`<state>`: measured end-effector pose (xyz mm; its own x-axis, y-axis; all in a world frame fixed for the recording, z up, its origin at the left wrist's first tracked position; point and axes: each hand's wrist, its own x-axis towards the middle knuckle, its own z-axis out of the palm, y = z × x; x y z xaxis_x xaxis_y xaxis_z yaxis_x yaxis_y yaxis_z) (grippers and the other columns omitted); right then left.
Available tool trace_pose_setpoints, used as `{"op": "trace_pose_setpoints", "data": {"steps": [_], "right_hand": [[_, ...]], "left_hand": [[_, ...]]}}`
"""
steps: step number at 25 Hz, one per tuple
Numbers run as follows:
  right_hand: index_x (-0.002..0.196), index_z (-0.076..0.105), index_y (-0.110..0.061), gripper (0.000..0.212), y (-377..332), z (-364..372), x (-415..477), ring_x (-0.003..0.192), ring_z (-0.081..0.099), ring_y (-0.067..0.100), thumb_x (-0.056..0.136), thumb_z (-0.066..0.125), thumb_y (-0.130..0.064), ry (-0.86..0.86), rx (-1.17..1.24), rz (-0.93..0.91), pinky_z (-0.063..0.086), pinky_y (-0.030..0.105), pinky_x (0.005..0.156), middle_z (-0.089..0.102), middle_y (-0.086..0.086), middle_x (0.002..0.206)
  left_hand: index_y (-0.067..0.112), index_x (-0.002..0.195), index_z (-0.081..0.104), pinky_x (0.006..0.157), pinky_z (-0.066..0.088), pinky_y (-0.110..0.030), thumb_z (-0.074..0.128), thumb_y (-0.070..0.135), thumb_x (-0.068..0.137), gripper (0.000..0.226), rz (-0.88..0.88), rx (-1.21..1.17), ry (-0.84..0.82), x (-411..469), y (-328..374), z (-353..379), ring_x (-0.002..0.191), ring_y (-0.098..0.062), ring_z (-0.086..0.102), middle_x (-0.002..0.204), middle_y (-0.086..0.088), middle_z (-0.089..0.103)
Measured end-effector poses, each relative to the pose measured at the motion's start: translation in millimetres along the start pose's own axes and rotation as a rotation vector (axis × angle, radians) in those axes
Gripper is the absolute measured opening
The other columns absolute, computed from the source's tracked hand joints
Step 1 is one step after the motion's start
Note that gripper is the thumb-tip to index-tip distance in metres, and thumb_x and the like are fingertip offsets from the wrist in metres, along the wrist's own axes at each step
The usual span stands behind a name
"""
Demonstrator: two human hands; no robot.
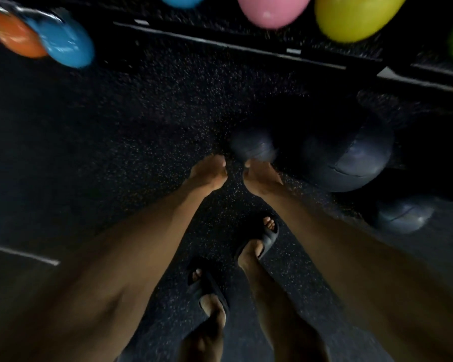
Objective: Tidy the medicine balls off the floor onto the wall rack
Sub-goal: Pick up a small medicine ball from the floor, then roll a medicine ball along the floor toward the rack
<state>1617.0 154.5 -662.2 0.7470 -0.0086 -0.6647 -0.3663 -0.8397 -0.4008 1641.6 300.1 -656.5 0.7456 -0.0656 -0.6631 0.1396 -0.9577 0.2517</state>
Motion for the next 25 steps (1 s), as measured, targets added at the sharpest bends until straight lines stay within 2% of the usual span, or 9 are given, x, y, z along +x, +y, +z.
{"op": "trace_pose_setpoints", "data": {"steps": [7,9,13,18,25], "right_hand": [[0.131,0.055,-0.01,0.036,-97.5,-57.6,-157.7,0.117,0.058,0.036,0.103,0.042,-0.029,0.034,-0.141,-0.065,0.051,0.042,0.095,0.058,0.017,0.132],[0.134,0.053,-0.011,0.038,-128.8,-84.5,-197.4,0.115,0.059,0.036,0.104,0.041,-0.031,0.08,-0.176,-0.079,0.052,0.043,0.093,0.059,0.017,0.13],[0.127,0.056,-0.011,0.034,-171.4,-131.5,-274.8,0.108,0.062,0.038,0.103,0.042,-0.031,0.207,-0.201,-0.168,0.054,0.044,0.09,0.063,0.018,0.122],[0.122,0.057,-0.012,0.033,-177.8,-172.3,-360.5,0.113,0.061,0.04,0.1,0.043,-0.031,0.352,-0.275,-0.223,0.051,0.042,0.091,0.063,0.02,0.123],[0.12,0.057,-0.009,0.031,-154.4,-203.1,-462.4,0.117,0.06,0.04,0.1,0.046,-0.029,0.484,-0.349,-0.318,0.049,0.04,0.091,0.062,0.021,0.126]], "left_hand": [[0.013,0.124,0.065,0.092,0.053,-0.041,0.047,0.02,0.102,0.029,0.095,-0.015,0.121,-148.9,-30.5,-117.7,0.11,-0.03,0.064,0.123,-0.011,0.067],[0.013,0.123,0.065,0.091,0.054,-0.041,0.045,0.02,0.102,0.03,0.116,-0.037,0.167,-187.7,-30.9,-152.5,0.109,-0.03,0.064,0.122,-0.011,0.067],[0.015,0.12,0.065,0.089,0.055,-0.041,0.045,0.021,0.102,0.028,0.179,-0.043,0.238,-264.4,-18.5,-195.9,0.104,-0.03,0.065,0.119,-0.01,0.067],[0.023,0.114,0.066,0.093,0.054,-0.042,0.046,0.025,0.1,0.025,0.217,-0.065,0.323,-345.3,-9.7,-228.9,0.106,-0.028,0.066,0.12,-0.007,0.068],[0.02,0.117,0.067,0.094,0.051,-0.037,0.047,0.024,0.101,0.026,0.235,-0.069,0.499,-471.5,16.3,-232.9,0.113,-0.028,0.063,0.124,-0.006,0.066]]}}
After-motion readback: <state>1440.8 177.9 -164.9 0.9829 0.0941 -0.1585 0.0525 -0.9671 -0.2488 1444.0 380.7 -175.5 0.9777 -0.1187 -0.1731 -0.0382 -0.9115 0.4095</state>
